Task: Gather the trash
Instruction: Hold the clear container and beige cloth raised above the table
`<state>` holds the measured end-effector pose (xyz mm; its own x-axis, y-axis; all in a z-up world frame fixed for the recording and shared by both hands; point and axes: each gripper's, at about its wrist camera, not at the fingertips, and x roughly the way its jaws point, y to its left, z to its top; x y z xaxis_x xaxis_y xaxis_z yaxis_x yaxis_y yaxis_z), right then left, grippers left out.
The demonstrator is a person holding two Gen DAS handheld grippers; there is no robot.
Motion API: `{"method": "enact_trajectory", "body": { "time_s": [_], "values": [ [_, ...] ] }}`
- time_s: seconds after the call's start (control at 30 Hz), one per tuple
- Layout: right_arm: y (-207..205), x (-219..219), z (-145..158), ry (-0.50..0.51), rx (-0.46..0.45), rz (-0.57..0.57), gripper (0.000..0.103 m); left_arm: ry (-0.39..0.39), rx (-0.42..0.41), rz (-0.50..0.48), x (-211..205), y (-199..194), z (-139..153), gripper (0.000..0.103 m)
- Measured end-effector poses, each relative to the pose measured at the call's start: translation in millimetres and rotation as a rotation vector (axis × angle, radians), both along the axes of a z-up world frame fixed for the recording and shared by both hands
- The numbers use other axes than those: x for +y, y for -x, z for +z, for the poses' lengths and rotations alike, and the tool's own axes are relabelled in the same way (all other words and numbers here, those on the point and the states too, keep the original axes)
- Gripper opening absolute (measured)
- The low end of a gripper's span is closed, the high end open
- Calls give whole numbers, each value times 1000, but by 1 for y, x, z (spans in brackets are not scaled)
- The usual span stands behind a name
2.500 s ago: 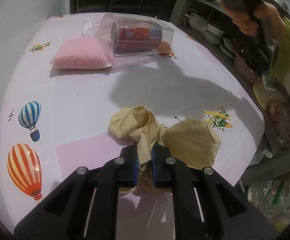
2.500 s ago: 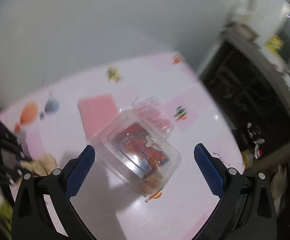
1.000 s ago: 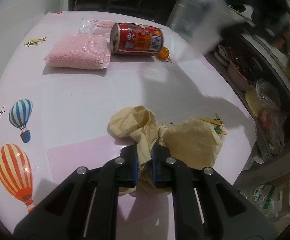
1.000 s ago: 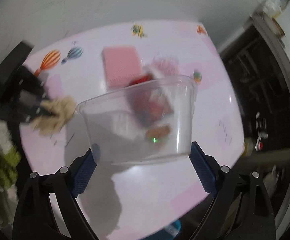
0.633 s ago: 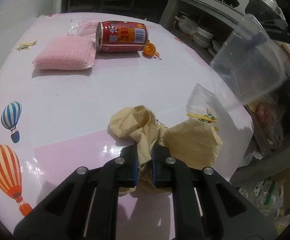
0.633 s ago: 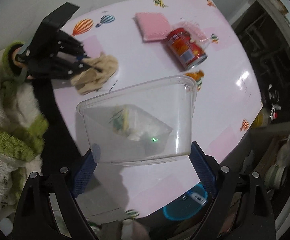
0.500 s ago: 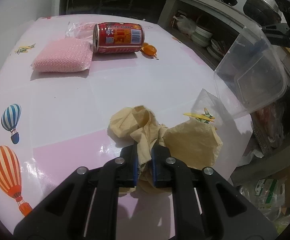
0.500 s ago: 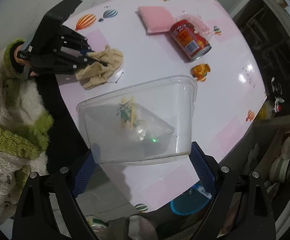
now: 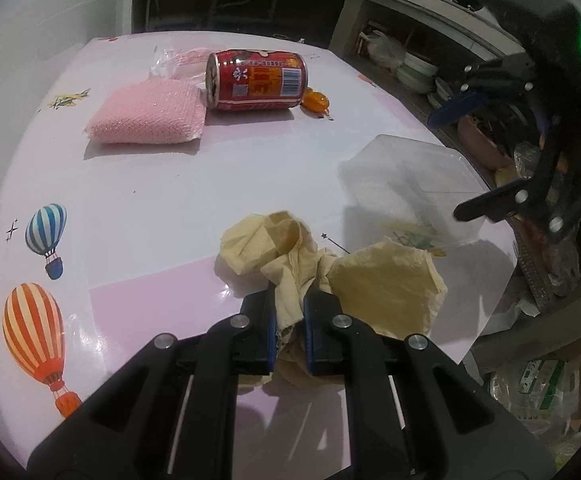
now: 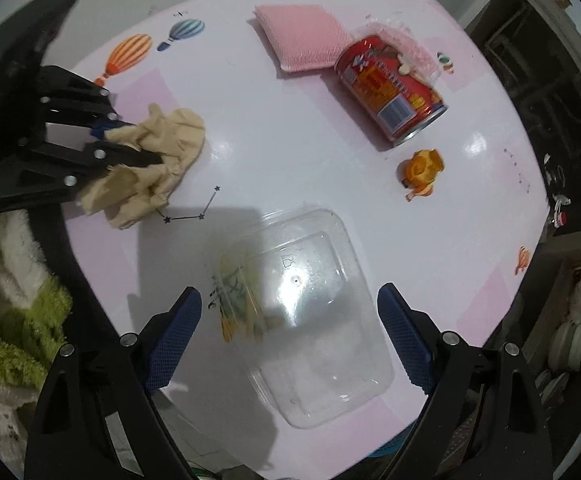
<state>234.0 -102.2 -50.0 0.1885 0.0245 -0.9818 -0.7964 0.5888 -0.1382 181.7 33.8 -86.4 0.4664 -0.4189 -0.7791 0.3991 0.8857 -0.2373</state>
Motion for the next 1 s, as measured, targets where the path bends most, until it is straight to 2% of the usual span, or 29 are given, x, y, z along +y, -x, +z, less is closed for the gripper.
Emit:
{"method": "enact_trajectory", "body": {
  "time_s": [0.3, 0.37, 0.57, 0.67, 0.77, 0.87, 0.93, 1.0],
  "values": [
    [9, -34, -12, -106, 1, -147, 92, -14, 1, -15, -11, 1, -4, 9],
    [13, -41, -13, -131, -23, -178, 92, -20, -2, -19, -13, 1, -4, 9],
    [25, -57, -7, -247, 10, -390, 91, -21, -8, -24, -18, 2, -1, 9],
    [40, -60, -4, -280, 18, -456, 91, -23, -10, -28, -20, 2, 0, 9],
    [55, -57, 13, -310, -63, -407, 91, -28, -10, -35, -22, 3, 0, 9],
    [51, -57, 27, -310, -154, -326, 94, -32, -12, -44, -25, 4, 1, 9],
    [37, -57, 28, -310, -179, -282, 95, -29, -13, -50, -28, 6, 2, 9],
    [16, -61, 23, -327, -164, -287, 95, -26, -15, -54, -30, 7, 3, 9]
  ]
}}
